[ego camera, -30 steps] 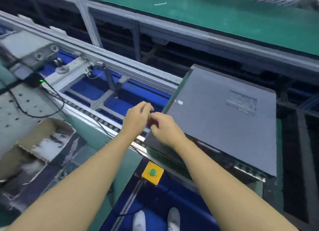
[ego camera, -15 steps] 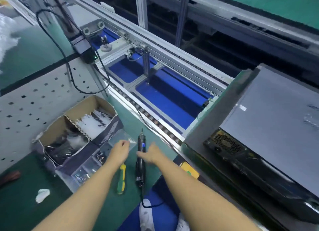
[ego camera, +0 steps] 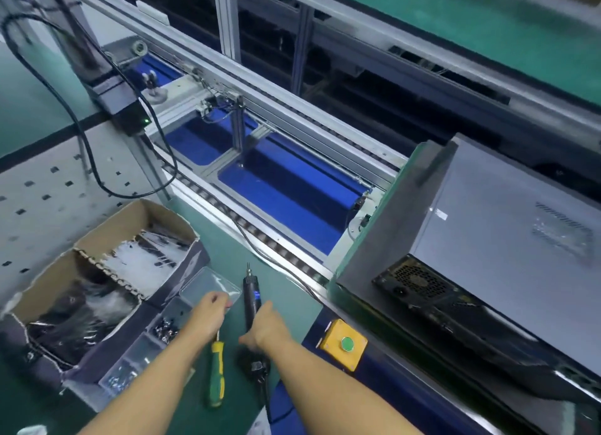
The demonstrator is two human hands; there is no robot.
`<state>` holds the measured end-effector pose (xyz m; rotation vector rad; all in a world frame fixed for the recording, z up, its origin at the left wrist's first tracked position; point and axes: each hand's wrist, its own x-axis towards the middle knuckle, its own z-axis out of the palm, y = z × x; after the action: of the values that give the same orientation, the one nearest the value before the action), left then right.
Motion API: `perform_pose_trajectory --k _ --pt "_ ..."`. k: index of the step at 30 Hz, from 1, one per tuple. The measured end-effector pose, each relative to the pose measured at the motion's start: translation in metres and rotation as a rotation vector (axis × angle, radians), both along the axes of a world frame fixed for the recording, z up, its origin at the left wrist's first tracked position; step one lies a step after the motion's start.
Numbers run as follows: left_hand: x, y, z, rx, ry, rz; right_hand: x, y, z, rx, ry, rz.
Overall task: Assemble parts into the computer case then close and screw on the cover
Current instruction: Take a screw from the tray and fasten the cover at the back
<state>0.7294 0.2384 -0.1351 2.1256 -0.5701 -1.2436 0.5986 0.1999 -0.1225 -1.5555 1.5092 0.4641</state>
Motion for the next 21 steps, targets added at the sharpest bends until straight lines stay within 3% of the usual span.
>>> perform_pose_trajectory --k 8,15,21 --pt "-0.013 -0.002 0.001 -0.04 0.025 0.041 -0.034 -0.006 0.017 0.263 -0.331 -0.227" --pt "-0.051 -0.032 0.038 -0.319 0.039 0.18 -0.085 -0.018 0.068 0.015 -0.562 -0.308" --pt "-0.135 -0.086 0.116 -0.602 0.092 0.064 -0.165 -0.046 0.138 -0.173 -0.928 -0.515"
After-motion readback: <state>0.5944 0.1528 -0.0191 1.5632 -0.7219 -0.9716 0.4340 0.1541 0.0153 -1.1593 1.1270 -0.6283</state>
